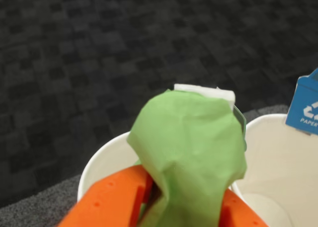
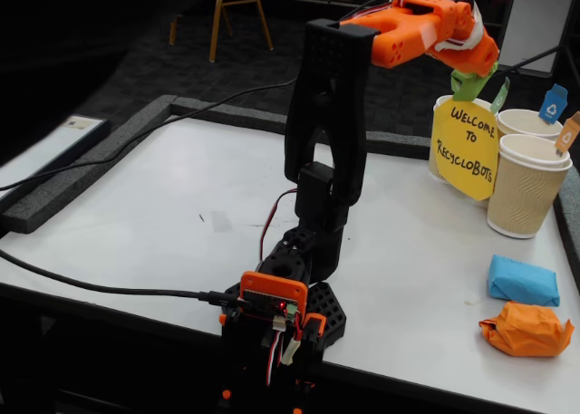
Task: Sort rubbish by color.
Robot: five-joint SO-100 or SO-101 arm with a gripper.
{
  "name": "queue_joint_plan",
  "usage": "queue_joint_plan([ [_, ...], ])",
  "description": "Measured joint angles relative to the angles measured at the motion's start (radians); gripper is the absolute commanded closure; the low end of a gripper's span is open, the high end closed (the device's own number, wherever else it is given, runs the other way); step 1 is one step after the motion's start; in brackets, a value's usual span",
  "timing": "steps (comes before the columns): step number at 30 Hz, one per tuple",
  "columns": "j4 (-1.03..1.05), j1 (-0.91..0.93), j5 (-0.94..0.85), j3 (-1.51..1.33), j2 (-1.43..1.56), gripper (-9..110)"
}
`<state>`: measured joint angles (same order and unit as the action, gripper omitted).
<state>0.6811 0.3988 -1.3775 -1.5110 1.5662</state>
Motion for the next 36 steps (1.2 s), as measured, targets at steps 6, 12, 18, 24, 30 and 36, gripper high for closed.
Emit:
queue_joint_plan([
  [6, 0.029, 0.000, 0.000, 0.038, 0.000, 101],
  [12, 0.071, 0.008, 0.000, 0.153, 0.000, 101],
  [18, 0.071, 0.008, 0.000, 0.190, 0.000, 101],
  [24, 0.061, -0.005, 0.000, 0.190, -0.020, 101],
  [30, 0.012, -0.015, 0.000, 0.190, -0.124, 101],
  [36, -0.009, -0.023, 0.000, 0.190, -0.170, 101],
])
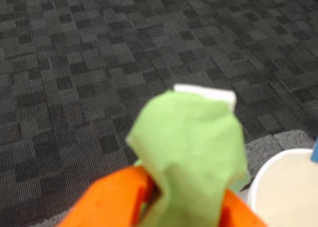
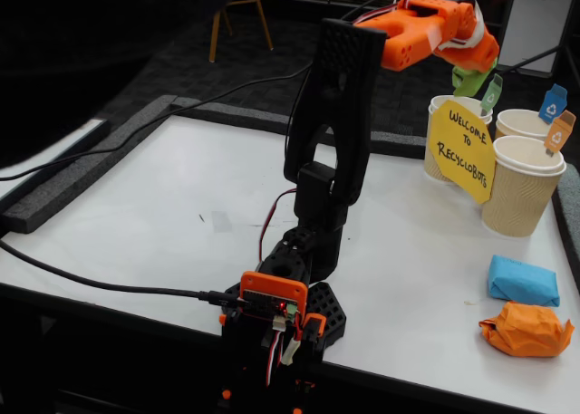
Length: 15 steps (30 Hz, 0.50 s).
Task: Sort rubbish by color.
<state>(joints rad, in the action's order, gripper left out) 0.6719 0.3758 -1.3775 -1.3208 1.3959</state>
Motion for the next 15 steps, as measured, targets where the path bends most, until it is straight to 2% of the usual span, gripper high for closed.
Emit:
queue_joint_plan([
  [2, -0.009, -0.002, 0.000, 0.000, -0.002, 98],
  [4, -0.028, -0.002, 0.000, 0.000, -0.002, 88],
  [6, -0.040, -0.002, 0.000, 0.000, -0.002, 82],
  [15, -0.046, 0.005, 0.000, 0.000, -0.002, 84],
])
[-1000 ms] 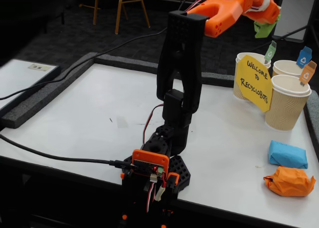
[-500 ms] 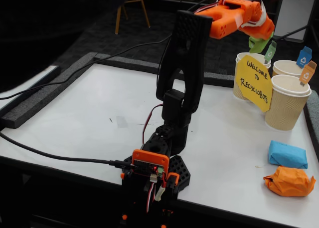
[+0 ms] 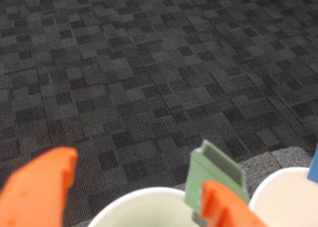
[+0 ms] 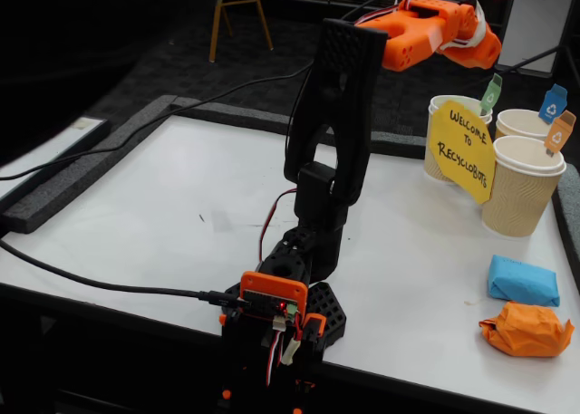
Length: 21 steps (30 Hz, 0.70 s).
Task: Sort rubbish by color.
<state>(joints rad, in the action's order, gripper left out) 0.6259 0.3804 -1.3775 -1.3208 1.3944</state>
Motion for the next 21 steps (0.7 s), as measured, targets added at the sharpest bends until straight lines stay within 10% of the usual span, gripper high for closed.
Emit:
queue_joint_plan([
  [21, 0.160, 0.006, 0.000, -0.265, 0.393, 101],
])
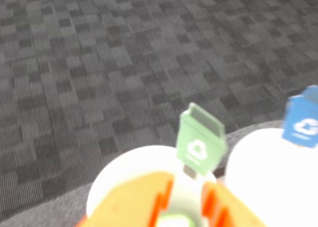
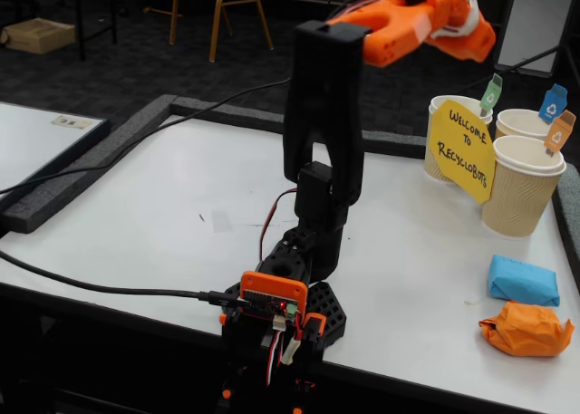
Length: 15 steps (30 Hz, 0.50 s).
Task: Sort rubbish by color.
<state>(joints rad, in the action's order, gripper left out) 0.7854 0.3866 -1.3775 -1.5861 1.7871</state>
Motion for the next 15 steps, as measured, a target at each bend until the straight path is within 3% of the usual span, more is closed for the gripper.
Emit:
queue_joint_plan([
  [7, 0.265, 0.011, 0.005, -0.112, 0.377, 101],
  [15, 0.611, 0.017, 0.132, -0.115, 0.675, 101],
])
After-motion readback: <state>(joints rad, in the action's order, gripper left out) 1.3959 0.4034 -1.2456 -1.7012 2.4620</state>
